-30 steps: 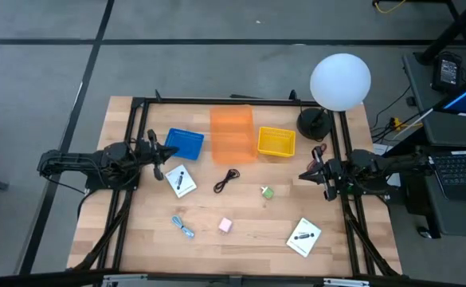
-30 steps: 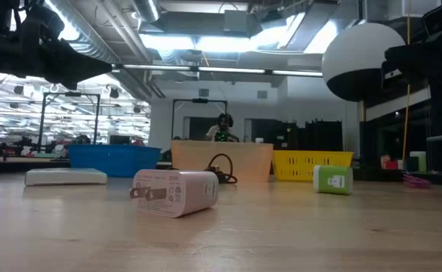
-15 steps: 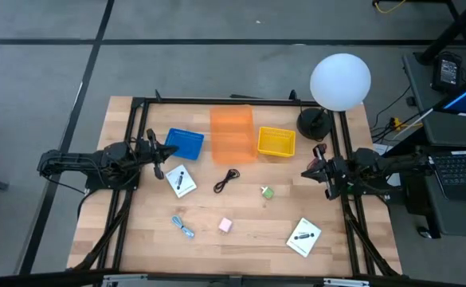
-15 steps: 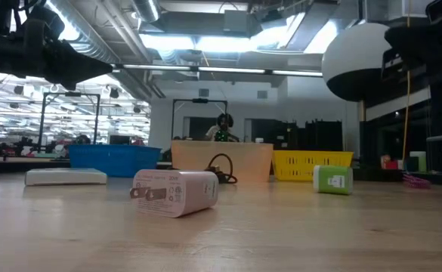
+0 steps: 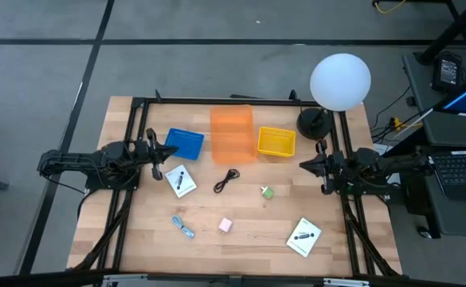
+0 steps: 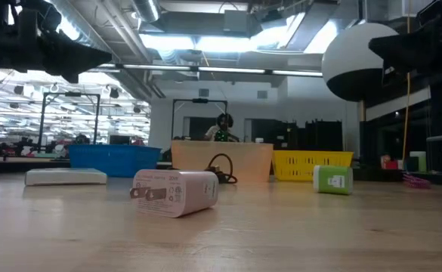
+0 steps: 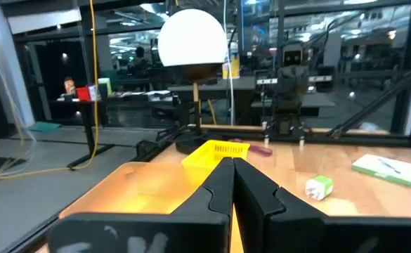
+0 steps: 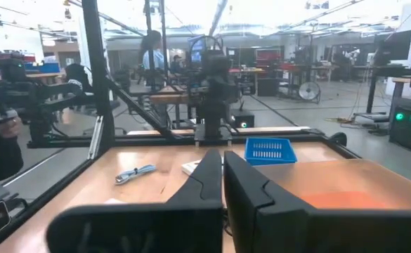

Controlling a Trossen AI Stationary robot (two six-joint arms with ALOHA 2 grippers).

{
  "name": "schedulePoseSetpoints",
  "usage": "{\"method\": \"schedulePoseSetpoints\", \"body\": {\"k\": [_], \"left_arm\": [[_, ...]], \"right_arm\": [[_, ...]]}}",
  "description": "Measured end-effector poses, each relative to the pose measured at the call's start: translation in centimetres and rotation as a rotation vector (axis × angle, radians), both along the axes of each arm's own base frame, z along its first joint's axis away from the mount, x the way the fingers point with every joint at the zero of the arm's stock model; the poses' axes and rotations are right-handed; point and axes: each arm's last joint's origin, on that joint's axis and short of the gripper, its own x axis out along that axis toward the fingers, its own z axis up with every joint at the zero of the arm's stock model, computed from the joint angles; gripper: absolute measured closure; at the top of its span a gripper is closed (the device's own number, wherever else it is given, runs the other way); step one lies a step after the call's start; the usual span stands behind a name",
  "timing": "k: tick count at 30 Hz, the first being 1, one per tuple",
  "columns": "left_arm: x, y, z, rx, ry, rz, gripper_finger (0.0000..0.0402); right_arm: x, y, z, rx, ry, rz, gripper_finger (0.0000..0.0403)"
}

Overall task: Pick and place items into bin
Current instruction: Put the pink charger cable into the orange bin

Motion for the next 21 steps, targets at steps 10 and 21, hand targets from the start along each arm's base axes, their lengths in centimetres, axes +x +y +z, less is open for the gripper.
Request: {"method": "schedulePoseSetpoints", "body": {"k": [10, 21], "left_arm": [[1.1, -0.4, 0.3, -0.095, 0.008, -0.154, 0.0398], [3.4, -0.4, 2.6, -0.023, 0.149, -0.144, 0.0398]], "right_arm": [[0.0, -0.2, 0.0, 0.008, 0.002, -0.084, 0.0402], [0.1, -0.3, 0.1, 0.017, 0.019, -0.093, 0.0402]]}}
